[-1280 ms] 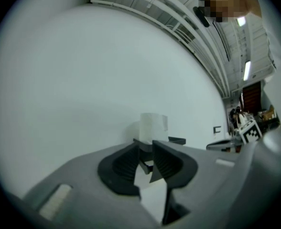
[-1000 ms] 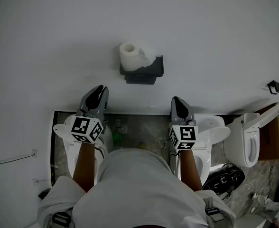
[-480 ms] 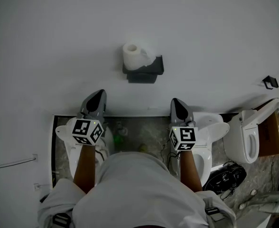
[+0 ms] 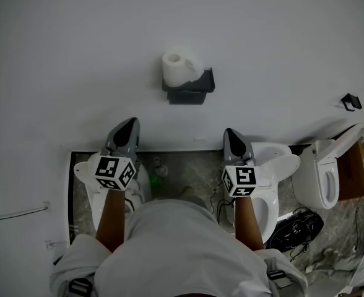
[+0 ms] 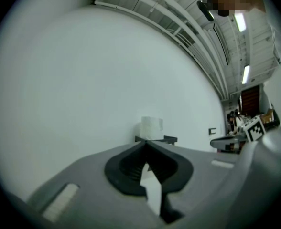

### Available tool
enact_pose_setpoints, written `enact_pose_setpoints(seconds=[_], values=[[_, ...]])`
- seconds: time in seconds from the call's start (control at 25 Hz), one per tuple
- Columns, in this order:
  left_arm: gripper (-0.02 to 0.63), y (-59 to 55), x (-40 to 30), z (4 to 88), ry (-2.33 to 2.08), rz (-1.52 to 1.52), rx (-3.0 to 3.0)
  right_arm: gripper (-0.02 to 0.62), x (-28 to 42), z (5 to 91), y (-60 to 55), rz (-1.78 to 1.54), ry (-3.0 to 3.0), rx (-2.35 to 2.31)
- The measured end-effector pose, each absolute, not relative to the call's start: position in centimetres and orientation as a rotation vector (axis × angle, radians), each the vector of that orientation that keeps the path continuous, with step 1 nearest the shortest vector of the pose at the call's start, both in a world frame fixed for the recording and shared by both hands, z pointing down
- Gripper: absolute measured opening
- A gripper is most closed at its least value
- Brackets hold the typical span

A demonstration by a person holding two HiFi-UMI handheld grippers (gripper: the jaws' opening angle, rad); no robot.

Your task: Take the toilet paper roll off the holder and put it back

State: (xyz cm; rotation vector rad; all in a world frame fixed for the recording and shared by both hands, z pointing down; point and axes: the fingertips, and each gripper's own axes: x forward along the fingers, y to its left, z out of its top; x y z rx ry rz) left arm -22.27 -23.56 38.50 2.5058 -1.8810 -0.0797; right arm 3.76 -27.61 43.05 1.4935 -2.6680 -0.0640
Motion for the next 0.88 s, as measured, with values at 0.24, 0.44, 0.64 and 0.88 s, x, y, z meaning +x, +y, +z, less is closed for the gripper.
enact_pose_setpoints(seconds=[0.24,0.44,0.64,0.88], values=[[-0.002,-23.1,-22.4,38.3,-1.883,-0.094,2.510,0.003,3.6,42.7,-27.3,-0.063,-2.678,1.506],[-0.002,-22.5,-22.8,38.0,-1.888,-0.116,2.511,0.003,3.4,42.7,-26.9,-0.061,-2.686,1.509],[-0.002,-22.5,-23.1,38.3,-1.887,-0.117,2.510,0.003,3.1,42.9,-27.0,-0.064,-2.686,1.511],[-0.002,-22.6,-23.9,38.2,-1.891,-0.129,2.499,0.003,2.4,42.7,-27.1,-0.061,-2.687,1.510]])
